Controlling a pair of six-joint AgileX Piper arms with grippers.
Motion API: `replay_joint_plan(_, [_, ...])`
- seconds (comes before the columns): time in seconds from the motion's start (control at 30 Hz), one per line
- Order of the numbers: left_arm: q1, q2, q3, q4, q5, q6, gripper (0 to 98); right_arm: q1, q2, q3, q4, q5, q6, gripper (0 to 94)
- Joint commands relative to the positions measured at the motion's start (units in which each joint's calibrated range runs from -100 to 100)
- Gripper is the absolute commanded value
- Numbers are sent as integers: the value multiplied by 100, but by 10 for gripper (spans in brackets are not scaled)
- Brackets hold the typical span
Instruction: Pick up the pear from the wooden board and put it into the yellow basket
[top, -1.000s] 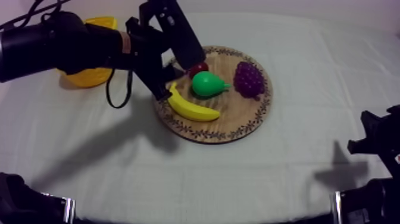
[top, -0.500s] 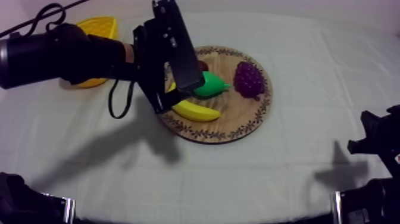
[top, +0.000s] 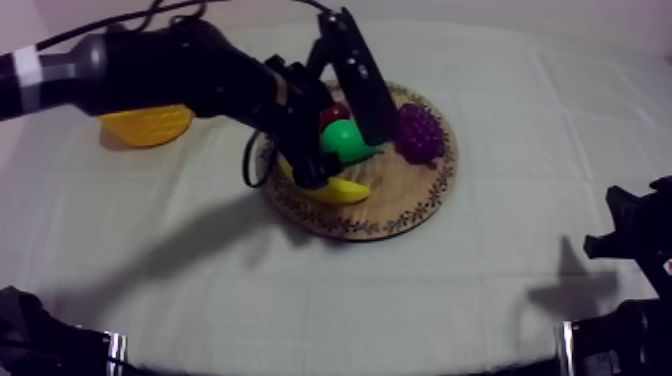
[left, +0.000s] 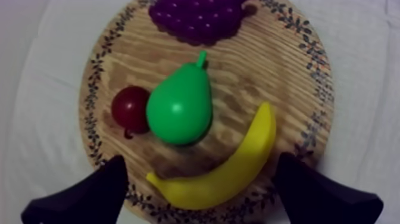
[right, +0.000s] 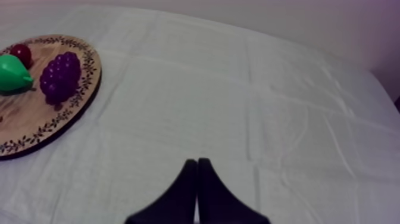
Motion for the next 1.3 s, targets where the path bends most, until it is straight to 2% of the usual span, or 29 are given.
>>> replay_joint_plan(0.0, [34,447,-548,-66,398,97,887,-1,-2,4,0,-1,-3,3])
replay_joint_plan(0.43, [12,2022,-2536,-196,1966,372,797,-1,-2,4,0,-1,1,3])
replay_joint_plan(0.73, [39,2760,-3612,-318,2970,672,595,-1,-2,4,0,-1,2,3])
replay_joint_plan(0.87, [43,2893,-3797,-401,3175,888,503,-1,-2,4,0,-1,2,3])
replay_joint_plan(1.03, [41,2888,-3819,-474,3259,1079,440,-1,-2,4,0,-1,2,3])
replay_joint_plan(1.13, [71,2711,-3704,-594,3359,1177,428,-1,-2,4,0,-1,2,3])
replay_joint_plan(1.27, [139,2148,-3493,-914,3574,1288,432,-1,-2,4,0,-1,0,3])
